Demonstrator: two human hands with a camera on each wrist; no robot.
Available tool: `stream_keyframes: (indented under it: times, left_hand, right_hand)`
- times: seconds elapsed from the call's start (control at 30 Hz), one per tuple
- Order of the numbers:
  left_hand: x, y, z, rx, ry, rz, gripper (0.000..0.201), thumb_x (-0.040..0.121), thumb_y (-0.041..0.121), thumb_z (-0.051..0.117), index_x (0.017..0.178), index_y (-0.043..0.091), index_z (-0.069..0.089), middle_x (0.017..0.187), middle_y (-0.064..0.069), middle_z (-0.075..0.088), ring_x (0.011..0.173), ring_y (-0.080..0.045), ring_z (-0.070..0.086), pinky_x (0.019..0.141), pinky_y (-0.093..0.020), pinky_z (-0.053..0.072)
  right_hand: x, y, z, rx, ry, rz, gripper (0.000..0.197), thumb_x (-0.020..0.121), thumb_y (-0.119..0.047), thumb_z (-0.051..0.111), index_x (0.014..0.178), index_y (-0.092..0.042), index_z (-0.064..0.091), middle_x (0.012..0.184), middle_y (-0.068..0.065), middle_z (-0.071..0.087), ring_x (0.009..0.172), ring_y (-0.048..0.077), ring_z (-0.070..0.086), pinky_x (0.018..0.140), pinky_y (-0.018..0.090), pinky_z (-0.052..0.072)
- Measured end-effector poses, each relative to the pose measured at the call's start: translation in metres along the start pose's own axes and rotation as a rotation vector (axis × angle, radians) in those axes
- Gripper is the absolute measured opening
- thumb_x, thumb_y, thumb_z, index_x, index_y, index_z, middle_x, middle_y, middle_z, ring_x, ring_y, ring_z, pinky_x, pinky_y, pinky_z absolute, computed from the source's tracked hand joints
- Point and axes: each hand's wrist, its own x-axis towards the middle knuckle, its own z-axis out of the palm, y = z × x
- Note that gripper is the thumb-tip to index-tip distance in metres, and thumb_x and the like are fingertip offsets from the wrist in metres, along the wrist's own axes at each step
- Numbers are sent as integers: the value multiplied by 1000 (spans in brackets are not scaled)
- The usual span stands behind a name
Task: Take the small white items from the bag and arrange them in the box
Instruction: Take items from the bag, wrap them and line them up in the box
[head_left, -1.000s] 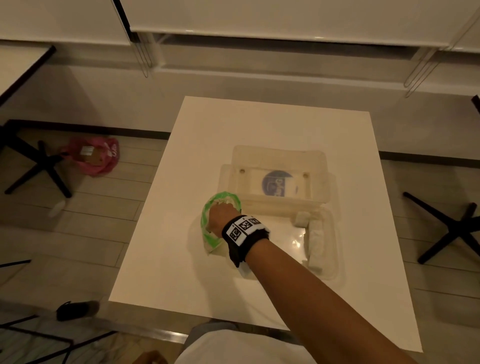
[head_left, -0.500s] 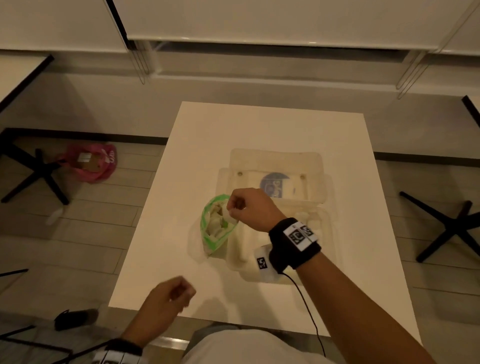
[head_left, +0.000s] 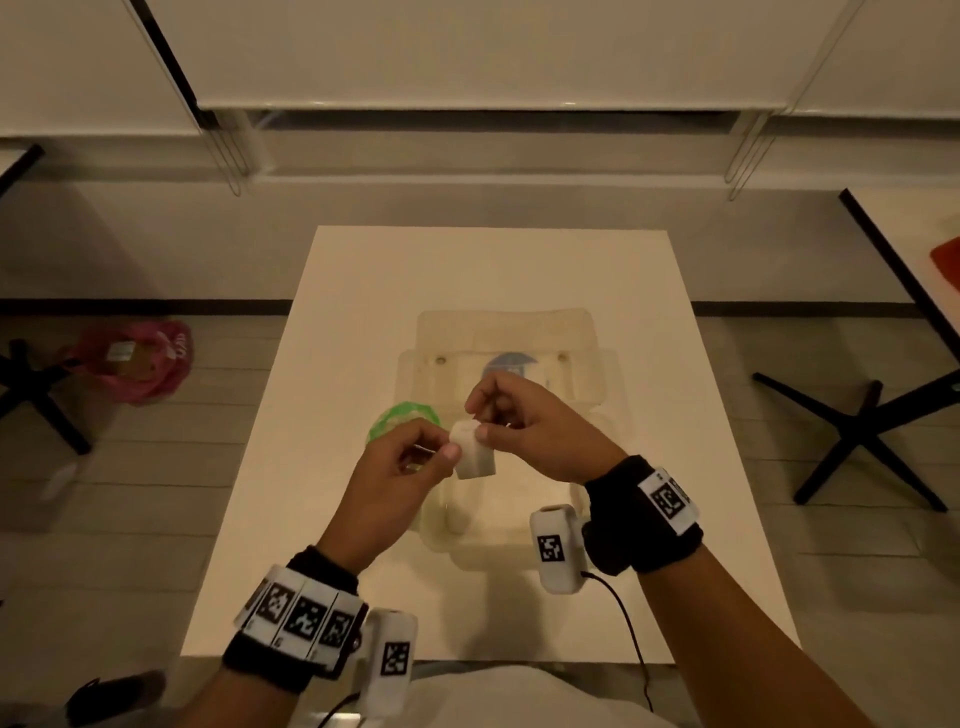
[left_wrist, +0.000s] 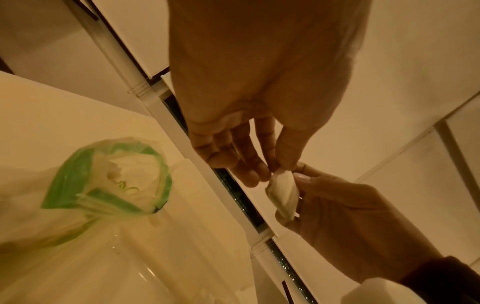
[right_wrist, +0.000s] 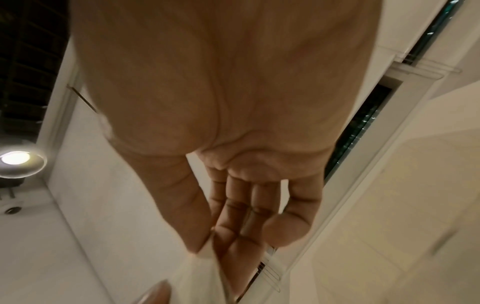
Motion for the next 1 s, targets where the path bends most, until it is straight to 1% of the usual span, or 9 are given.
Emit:
stream_keyframes:
  times: [0.13, 0.2, 0.3, 0.4, 0.57, 0.7, 0.8, 0.93, 1.0]
  left_hand:
    - [0, 6, 7, -70, 39, 5, 6, 94, 10, 66, 88, 7, 66, 80, -7, 67, 72, -11, 63, 68, -16, 47]
    - [-1, 10, 10, -94, 79, 14, 5, 94, 8, 65, 89, 6, 65, 81, -14, 68, 69, -9, 64, 64, -12, 45]
    - [-2, 12, 12, -133, 109, 21, 4, 94, 6, 64, 92, 3, 64, 87, -20, 68, 67, -9, 65, 62, -12, 45]
    - [-2, 11, 13, -141, 108, 13, 4, 95, 9, 63, 94, 4, 64, 86, -17, 69, 68, -9, 66, 61, -18, 45]
    - [-2, 8, 14, -124, 90, 6, 7, 95, 10, 64, 97, 4, 65, 81, -6, 73, 73, -12, 68, 64, -22, 48]
    - [-2, 10, 16, -136, 77, 14, 9, 96, 7, 62, 99, 0, 65, 92, -11, 74, 79, -18, 71, 66, -24, 52]
    - [-4, 12, 17, -165, 49, -7, 10, 95, 7, 63, 102, 0, 62, 101, -14, 71, 85, -24, 74, 73, -30, 55]
    - [-7, 21, 17, -237, 121, -63, 35, 87, 29, 68, 107, 2, 57, 106, -21, 63, 85, -32, 75, 79, -36, 58]
    - [-8, 26, 16, -278, 135, -109, 44, 83, 36, 68, 108, 1, 56, 102, -22, 64, 84, -33, 74, 78, -34, 58]
  right_hand:
    - [-15, 4, 1, 228, 175, -6, 11, 94, -2, 59, 101, -9, 55, 93, 15, 67, 80, 15, 64, 70, 31, 51]
    - [-26, 8, 2, 311, 233, -8, 10, 94, 4, 57, 98, -5, 56, 97, 13, 70, 84, 20, 68, 70, 33, 53]
    - [-40, 14, 9, 334, 226, 5, 8, 92, 7, 58, 97, 1, 60, 101, 18, 71, 91, 26, 71, 75, 38, 54]
    - [-45, 18, 16, 349, 220, 31, 11, 89, 5, 63, 99, 0, 63, 99, 22, 70, 92, 26, 71, 77, 39, 53]
    - [-47, 17, 18, 349, 232, 20, 17, 86, -1, 71, 100, -10, 68, 103, 12, 72, 93, 22, 68, 79, 33, 53]
    - [-48, 14, 22, 373, 258, -36, 16, 83, 1, 74, 98, -3, 70, 114, 5, 71, 108, 18, 68, 85, 35, 57]
    - [-45, 17, 28, 260, 320, -99, 14, 85, -3, 73, 99, -6, 76, 115, -3, 70, 108, 16, 67, 86, 43, 57]
    - [-44, 19, 31, -65, 400, -241, 25, 88, -6, 68, 108, -19, 75, 117, -15, 68, 109, 7, 63, 79, 26, 54]
    - [-46, 19, 35, -232, 387, -298, 34, 87, -5, 67, 118, -17, 71, 127, -14, 62, 115, 2, 58, 86, 19, 50]
